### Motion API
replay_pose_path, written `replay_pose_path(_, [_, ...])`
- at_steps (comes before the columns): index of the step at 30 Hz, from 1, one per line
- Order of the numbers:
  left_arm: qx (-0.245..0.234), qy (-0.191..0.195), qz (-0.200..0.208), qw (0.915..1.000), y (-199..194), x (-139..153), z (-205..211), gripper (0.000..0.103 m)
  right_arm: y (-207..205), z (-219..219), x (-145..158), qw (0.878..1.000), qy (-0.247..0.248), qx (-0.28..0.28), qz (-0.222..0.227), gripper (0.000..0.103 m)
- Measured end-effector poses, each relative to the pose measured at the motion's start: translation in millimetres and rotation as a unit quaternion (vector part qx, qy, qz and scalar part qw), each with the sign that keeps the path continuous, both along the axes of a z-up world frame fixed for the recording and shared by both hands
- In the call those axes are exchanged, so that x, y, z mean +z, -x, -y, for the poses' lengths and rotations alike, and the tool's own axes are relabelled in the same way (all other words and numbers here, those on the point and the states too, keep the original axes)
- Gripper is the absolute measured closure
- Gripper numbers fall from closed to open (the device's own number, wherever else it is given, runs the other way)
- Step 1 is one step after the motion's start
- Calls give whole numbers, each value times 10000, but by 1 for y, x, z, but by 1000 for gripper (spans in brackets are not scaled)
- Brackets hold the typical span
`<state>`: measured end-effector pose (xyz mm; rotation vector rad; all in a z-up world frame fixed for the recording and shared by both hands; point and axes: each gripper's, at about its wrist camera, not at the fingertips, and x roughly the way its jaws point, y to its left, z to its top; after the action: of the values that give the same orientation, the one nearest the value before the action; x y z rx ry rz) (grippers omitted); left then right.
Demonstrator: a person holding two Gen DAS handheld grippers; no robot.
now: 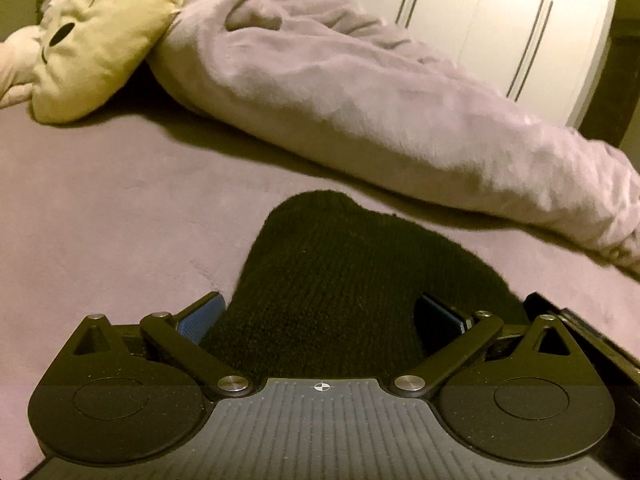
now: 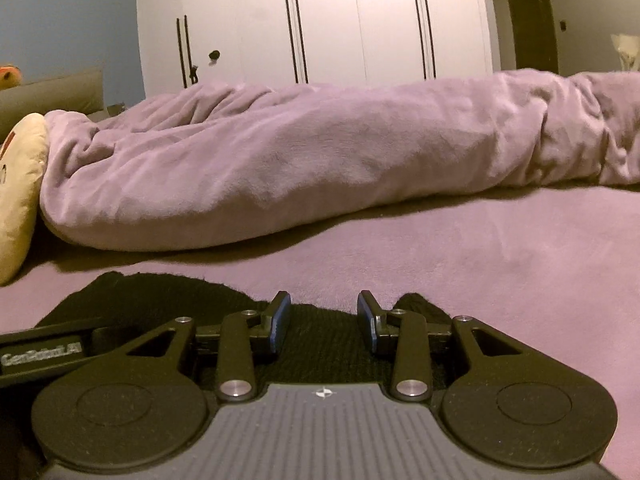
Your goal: Fold small clothes
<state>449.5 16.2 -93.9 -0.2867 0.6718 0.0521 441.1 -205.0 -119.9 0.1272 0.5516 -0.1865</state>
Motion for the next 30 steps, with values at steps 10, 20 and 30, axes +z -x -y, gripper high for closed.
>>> replay_pose_path(10, [-240,-42,-253,9994,82,55,-35,0,108,-32,73,9970,633,152,415,10])
replay_pose_path(20, [-100,87,-165,9998,140,39,-46,0,164,-15,38,9942,776,-637,393,8])
replay_pose_path(30, [-288,-146,-309,9990,169,62,-44,0,174,20,61,9938,-924,-100,-611,5])
